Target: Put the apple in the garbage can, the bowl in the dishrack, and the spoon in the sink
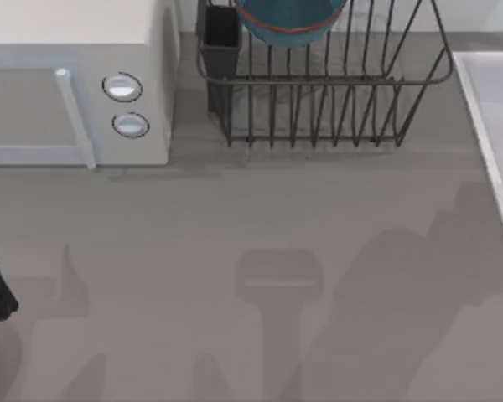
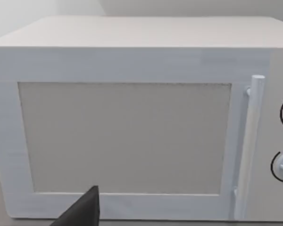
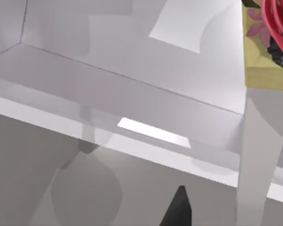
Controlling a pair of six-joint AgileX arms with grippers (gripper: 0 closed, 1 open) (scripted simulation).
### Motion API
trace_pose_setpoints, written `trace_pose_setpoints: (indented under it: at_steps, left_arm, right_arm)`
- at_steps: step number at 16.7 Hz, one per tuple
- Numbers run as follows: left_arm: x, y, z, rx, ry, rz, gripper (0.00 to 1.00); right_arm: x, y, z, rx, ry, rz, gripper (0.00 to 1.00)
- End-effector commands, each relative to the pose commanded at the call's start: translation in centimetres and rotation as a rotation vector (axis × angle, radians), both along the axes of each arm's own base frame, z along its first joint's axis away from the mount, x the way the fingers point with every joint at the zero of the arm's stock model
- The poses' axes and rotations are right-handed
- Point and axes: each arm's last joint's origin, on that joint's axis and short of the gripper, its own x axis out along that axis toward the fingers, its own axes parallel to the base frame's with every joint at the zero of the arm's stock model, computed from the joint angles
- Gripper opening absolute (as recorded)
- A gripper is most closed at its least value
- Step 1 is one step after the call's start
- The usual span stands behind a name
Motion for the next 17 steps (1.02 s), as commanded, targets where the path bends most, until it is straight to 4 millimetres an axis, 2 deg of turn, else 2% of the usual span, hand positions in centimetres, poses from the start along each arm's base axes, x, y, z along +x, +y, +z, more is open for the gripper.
trace_pose_setpoints:
  at_steps: [4, 8, 13, 17]
  left_arm:
    - [0.0, 0.0, 0.0, 0.000, 0.000, 0.000, 1.00]
    - [0.0, 0.0, 0.0, 0.000, 0.000, 0.000, 1.00]
    - [0.0, 0.0, 0.0, 0.000, 0.000, 0.000, 1.00]
    - [0.0, 0.0, 0.0, 0.000, 0.000, 0.000, 1.00]
  right_arm:
    - [7.2, 1.3, -0.1, -0.007, -0.022, -0.001, 0.00]
    - [11.8, 4.0, -1.3, -0.012, -0.046, -0.008, 0.00]
    - [14.1, 6.8, -3.2, -0.014, -0.050, -0.015, 0.00]
    - [14.3, 7.1, -3.3, -0.015, -0.051, -0.016, 0.00]
